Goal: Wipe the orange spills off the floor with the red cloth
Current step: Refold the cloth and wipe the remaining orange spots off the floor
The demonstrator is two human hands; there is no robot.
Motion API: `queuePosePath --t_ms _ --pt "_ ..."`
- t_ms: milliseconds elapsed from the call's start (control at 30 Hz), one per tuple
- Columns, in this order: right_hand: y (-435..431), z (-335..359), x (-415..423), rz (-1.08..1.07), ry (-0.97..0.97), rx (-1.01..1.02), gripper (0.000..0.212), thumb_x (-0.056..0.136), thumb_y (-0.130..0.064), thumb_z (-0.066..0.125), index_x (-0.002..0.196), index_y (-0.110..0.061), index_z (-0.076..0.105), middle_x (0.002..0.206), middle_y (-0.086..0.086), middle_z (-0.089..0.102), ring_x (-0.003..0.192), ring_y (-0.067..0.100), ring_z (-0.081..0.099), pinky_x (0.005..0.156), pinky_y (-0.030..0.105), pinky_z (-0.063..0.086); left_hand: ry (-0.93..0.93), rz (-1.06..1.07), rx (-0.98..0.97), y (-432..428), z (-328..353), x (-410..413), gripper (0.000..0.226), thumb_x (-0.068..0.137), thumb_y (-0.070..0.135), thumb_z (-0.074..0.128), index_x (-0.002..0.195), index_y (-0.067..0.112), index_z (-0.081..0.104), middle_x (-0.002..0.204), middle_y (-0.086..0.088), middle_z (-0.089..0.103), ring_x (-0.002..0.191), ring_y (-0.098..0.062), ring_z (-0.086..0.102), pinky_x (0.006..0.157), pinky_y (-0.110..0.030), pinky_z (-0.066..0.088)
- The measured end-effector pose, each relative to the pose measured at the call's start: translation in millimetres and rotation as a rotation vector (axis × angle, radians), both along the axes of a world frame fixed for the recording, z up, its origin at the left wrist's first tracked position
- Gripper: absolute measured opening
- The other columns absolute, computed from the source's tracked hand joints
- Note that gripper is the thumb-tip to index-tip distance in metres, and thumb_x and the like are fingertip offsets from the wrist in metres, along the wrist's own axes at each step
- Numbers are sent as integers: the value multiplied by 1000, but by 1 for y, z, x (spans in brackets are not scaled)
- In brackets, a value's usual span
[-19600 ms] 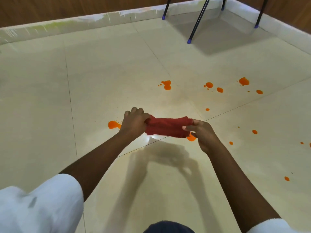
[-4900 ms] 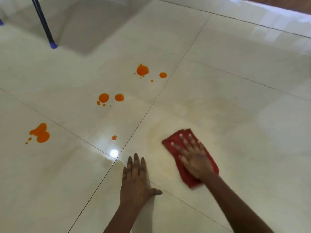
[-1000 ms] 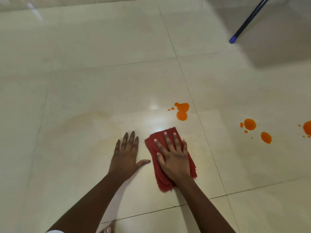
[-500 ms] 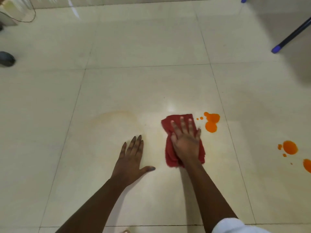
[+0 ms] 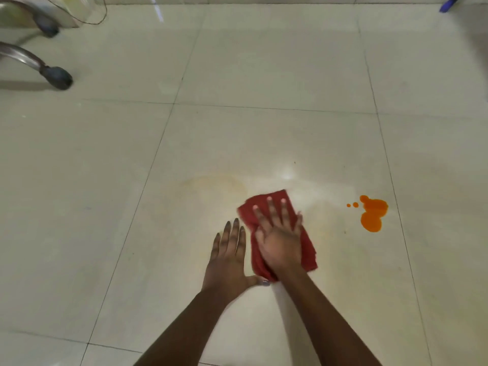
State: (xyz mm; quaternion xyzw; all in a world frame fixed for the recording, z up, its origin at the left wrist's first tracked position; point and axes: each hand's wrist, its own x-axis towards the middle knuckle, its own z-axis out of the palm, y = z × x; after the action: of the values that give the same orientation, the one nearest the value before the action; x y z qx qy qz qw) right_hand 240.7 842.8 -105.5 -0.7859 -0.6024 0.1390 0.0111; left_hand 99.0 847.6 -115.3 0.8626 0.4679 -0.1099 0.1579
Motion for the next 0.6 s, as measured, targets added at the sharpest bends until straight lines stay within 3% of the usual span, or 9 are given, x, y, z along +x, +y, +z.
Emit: queuePosePath --t_ms 67,200,333,467,533,600 --pt "24 0 1 127 -9 -13 56 91 -46 5 147 -38 10 158 -2 -2 144 28 -10 111 57 -10 14 -7 -6 0 1 1 121 51 89 11 135 14 -31 145 -6 -38 132 -23 -38 110 -37 -21" --pt "72 2 25 -108 -2 -62 52 98 -44 19 148 -35 4 158 2 -7 143 29 -14 110 59 -9 43 -8 -35 1 6 3 124 61 88 28 142 8 -24 145 -9 -38 135 -25 -35 114 -41 -16" --pt "49 1 4 140 2 -50 52 98 -42 20 147 -35 6 158 0 -6 143 27 -13 111 55 -10 40 9 -58 0 9 5 123 62 88 26 144 9 -21 141 -6 -40 131 -25 -39 117 -46 -8" --pt "71 2 19 -15 22 -97 52 98 -42 18 147 -35 1 158 1 -10 143 27 -15 112 55 -9 -5 14 -79 3 16 -7 122 70 81 43 143 9 -23 142 -4 -39 135 -20 -34 115 -37 -15" --pt "45 -1 7 77 30 -55 52 98 -40 20 148 -34 6 158 2 -4 143 29 -11 111 53 -8 -11 23 -80 10 16 -20 127 61 87 36 141 9 -25 143 -4 -38 136 -19 -33 117 -39 -10" --pt "-8 -3 -2 182 26 18 52 93 -37 25 145 -33 24 156 4 17 144 31 7 113 52 2 -10 14 -91 15 16 -27 131 50 90 27 137 9 -28 144 -4 -37 136 -18 -32 118 -40 -7"
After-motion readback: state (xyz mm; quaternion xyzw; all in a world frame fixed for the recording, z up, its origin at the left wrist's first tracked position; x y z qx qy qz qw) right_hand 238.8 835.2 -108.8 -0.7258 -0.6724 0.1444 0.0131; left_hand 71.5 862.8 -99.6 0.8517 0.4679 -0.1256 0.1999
